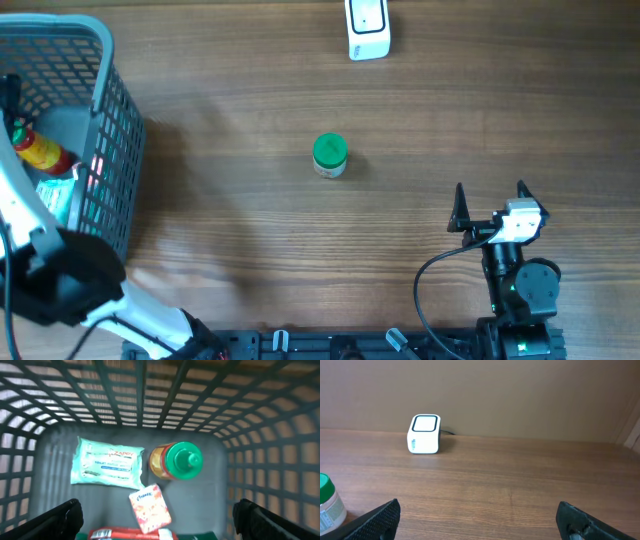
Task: Scan the item barcode
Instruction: 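Reach the left gripper into the basket and grasp the sriracha bottle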
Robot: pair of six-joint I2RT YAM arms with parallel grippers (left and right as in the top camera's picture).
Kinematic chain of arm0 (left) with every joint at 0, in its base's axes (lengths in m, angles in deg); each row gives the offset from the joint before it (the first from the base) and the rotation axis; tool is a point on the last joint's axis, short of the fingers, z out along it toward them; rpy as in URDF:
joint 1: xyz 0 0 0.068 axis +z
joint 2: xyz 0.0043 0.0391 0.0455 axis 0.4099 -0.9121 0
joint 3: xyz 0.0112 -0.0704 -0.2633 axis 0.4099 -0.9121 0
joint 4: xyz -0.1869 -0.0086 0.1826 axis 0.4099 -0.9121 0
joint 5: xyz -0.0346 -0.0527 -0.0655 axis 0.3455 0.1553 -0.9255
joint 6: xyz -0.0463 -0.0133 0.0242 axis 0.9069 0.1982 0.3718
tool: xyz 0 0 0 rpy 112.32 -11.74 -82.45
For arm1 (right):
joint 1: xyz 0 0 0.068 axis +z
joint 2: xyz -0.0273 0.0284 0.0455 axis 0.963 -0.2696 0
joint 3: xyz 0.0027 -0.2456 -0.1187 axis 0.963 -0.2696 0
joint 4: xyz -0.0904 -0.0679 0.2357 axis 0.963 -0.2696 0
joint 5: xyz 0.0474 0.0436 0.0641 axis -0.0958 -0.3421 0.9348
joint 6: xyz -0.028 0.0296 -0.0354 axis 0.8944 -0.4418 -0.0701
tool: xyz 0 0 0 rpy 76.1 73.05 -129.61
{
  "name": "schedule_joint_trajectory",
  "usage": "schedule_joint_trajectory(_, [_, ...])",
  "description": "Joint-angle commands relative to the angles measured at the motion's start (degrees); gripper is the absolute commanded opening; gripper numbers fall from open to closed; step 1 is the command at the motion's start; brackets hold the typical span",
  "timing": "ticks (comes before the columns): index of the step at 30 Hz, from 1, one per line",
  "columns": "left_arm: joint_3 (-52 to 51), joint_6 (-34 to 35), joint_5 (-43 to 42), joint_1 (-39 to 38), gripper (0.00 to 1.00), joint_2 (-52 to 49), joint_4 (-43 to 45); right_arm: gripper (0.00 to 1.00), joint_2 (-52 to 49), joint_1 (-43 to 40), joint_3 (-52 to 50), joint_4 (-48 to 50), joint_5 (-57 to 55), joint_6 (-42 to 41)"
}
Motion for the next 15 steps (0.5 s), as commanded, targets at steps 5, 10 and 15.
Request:
schedule_joint_trajectory(5, [0.5,0.7,0.0,0.4,1.0,-7.4,3.7,1.0,-0.1,-0.2,0.0,0.2,0.9,0.3])
schedule_joint_trajectory(10, [0.5,0.7,0.8,0.7,1.0,-10.0,5.7,1.0,-0.1,-0.2,0.0,0.2,0.9,0.3])
schedule_joint_trajectory(15, [0.5,0.5,1.1,1.2,1.0,-12.2,6.6,0.99,-0.1,-0.2,0.0,0.2,0.9,0.3])
